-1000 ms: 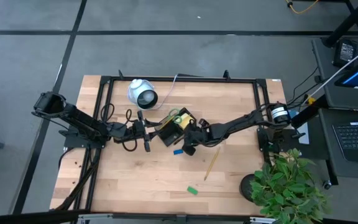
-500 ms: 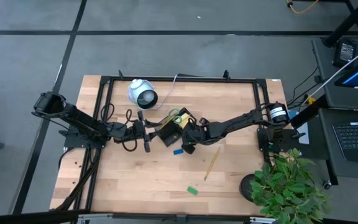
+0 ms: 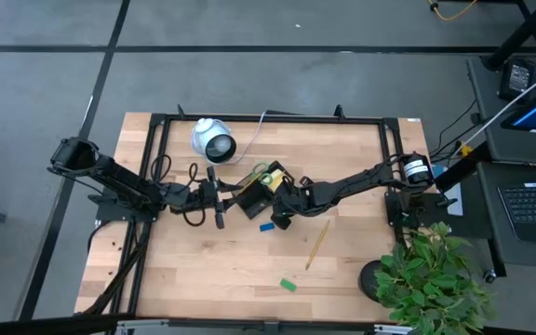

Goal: Pick and place office supplies into organizer
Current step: Put the gold binder clip into the black desk organizer

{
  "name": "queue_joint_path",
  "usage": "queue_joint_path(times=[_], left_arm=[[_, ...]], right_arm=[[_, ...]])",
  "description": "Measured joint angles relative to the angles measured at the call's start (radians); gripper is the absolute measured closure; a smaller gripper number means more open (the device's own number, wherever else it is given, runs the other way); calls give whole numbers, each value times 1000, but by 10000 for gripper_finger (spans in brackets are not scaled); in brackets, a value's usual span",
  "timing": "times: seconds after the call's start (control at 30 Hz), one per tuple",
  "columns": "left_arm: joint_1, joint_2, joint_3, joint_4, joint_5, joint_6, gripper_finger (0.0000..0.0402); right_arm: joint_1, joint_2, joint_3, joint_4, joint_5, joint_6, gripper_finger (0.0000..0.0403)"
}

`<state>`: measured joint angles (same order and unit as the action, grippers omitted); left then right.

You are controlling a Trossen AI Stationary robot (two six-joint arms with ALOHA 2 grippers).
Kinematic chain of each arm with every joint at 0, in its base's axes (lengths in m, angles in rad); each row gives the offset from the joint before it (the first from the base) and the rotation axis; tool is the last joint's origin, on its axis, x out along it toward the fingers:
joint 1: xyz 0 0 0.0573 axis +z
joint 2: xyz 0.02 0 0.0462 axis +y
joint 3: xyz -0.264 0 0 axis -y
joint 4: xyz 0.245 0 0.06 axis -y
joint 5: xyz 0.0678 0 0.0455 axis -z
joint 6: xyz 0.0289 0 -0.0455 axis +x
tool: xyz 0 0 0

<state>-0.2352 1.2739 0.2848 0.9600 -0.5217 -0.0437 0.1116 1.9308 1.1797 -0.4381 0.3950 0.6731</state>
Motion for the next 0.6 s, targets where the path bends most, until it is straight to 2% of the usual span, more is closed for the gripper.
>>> queue_joint_path(times=[0.43,0.6], left_arm=[[0,0,0,0,0,-33,276],[0,0,0,0,0,-41,276]], right_arm=[[0,0,0,-2,-32,-23,294],[-4,0,0,1,-32,45,294]])
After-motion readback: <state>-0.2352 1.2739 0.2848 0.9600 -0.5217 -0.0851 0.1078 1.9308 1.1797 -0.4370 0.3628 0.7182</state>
